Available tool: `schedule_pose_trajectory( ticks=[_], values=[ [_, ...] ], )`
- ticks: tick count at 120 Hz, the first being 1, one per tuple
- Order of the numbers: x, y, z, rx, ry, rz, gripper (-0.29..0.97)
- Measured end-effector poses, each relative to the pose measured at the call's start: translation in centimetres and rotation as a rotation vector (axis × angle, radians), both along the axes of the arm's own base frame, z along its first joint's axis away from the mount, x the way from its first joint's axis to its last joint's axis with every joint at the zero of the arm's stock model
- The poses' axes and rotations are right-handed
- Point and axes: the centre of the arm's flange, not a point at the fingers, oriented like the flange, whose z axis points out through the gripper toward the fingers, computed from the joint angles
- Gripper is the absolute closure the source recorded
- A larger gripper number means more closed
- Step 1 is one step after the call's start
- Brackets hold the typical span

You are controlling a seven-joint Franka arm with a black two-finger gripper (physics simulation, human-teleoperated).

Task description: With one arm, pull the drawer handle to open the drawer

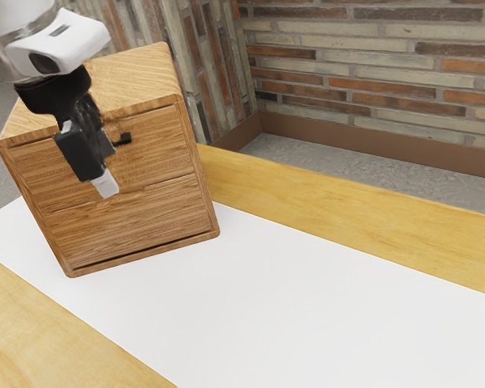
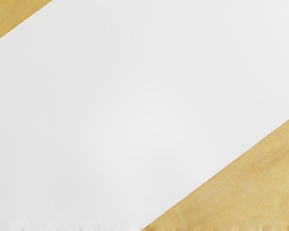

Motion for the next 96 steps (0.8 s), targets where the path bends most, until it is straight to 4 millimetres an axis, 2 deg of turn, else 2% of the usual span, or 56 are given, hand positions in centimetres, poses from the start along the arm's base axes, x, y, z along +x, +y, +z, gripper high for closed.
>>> schedule_pose_trajectory(
  ticks=[9,20,26,38,68,87,96],
  values=[
    [-2.1,0.3,-0.9,0.016,0.010,-0.029,0.00],
    [-2.4,0.7,-1.9,0.032,0.018,-0.087,0.00],
    [-2.3,2.0,-2.6,0.027,0.026,-0.098,0.00],
    [-2.0,6.5,-3.3,0.015,0.013,-0.087,0.00],
    [-1.2,9.9,-2.7,0.095,-0.067,-0.177,0.00],
    [-2.1,16.6,-2.6,0.096,-0.126,-0.115,0.00],
    [-1.7,17.9,-3.1,0.104,-0.133,-0.111,0.00]
  ],
)
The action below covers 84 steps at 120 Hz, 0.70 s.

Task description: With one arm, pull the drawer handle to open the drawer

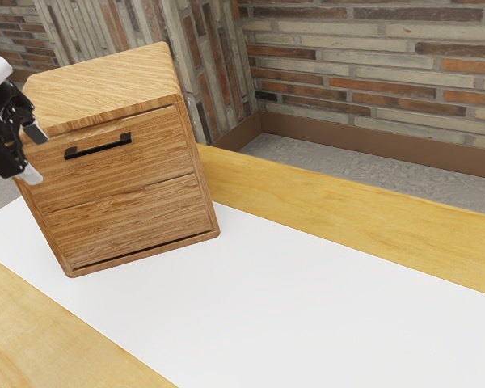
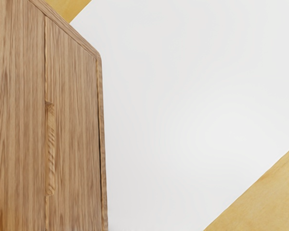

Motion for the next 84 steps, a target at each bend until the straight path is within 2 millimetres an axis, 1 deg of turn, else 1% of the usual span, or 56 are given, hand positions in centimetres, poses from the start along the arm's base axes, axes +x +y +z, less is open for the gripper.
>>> schedule_pose_trajectory(
  ticks=[16,31,61,72,84],
  values=[
    [1.2,0.4,-0.8,0.014,-0.001,-0.009,0.00],
    [3.4,0.2,-2.1,0.031,-0.001,-0.024,0.00],
    [6.1,0.3,-3.5,0.065,-0.034,-0.038,0.00],
    [6.9,0.4,-4.2,0.072,-0.033,-0.038,0.00],
    [7.0,0.8,-4.3,0.078,-0.041,-0.034,0.00]
  ],
)
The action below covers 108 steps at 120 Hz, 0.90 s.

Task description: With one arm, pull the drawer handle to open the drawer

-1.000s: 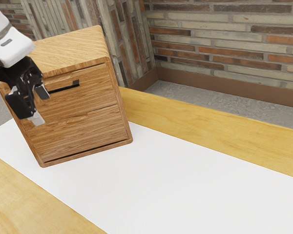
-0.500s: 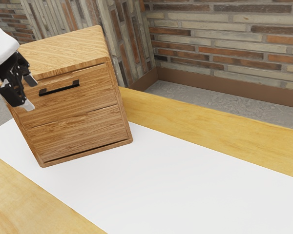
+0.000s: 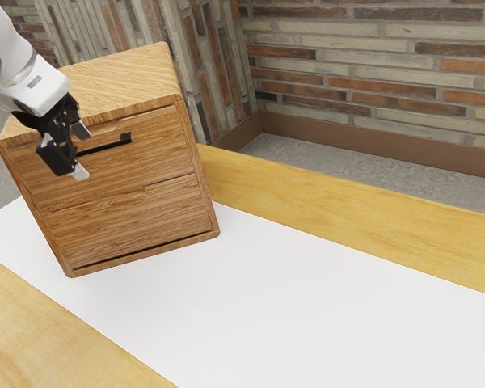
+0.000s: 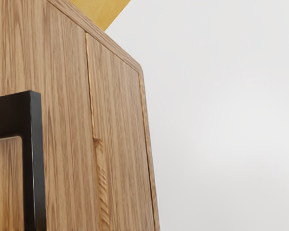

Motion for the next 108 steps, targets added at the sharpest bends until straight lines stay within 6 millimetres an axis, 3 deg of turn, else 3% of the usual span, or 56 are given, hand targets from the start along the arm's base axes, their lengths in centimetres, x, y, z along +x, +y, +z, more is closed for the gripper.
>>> schedule_pose_trajectory(
  ticks=[64,78,94,108],
  values=[
    [2.9,1.0,-3.0,0.024,-0.019,0.018,0.05],
    [3.0,1.0,-3.5,0.022,-0.023,0.024,-0.09],
    [2.2,0.9,-2.5,0.016,-0.039,0.026,0.13],
    [1.6,0.9,-2.1,0.010,-0.030,0.028,0.17]
  ],
)
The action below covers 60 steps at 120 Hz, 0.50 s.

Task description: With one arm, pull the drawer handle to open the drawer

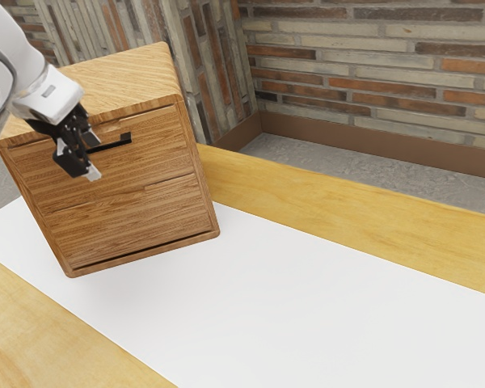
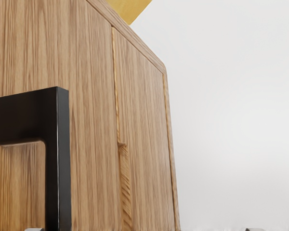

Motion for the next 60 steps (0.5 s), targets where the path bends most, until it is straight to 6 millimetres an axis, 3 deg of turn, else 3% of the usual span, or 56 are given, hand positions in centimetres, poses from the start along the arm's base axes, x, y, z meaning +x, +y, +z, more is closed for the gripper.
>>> schedule_pose_trajectory(
  ticks=[41,60],
  values=[
    [-2.9,-0.2,-0.1,-0.029,0.023,-0.003,0.22],
    [-3.3,-1.5,-0.2,-0.031,0.028,-0.028,0.21]
  ],
)
